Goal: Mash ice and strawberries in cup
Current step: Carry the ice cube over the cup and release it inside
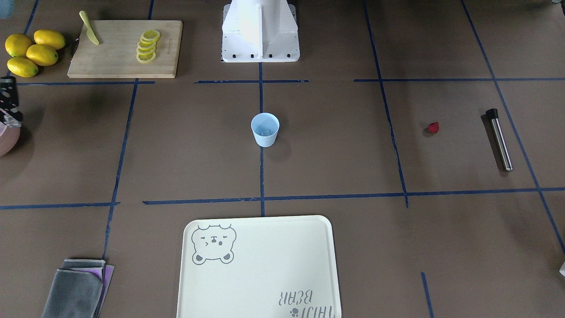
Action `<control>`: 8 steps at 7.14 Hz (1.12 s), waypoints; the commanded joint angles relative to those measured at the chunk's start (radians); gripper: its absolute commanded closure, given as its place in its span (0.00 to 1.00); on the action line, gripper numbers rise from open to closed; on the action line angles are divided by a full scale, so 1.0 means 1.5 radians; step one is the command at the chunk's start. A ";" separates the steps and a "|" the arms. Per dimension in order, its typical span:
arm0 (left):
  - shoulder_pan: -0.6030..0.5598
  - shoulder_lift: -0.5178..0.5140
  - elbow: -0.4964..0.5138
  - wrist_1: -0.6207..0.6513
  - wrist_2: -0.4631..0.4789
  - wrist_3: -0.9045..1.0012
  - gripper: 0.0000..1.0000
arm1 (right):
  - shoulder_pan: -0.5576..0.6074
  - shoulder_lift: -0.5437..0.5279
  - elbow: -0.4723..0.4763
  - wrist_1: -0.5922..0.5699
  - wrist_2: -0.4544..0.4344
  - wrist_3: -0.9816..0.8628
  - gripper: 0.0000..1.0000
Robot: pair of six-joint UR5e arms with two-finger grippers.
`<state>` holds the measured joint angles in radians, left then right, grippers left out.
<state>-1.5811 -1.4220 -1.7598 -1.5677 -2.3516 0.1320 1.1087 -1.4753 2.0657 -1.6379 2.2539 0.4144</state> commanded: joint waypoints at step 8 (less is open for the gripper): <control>0.000 0.000 0.001 -0.001 0.000 0.000 0.00 | -0.440 0.555 -0.298 -0.098 -0.335 0.614 1.00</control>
<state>-1.5810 -1.4233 -1.7589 -1.5703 -2.3516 0.1321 0.4852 -0.6898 1.6830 -1.7888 1.7953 1.2999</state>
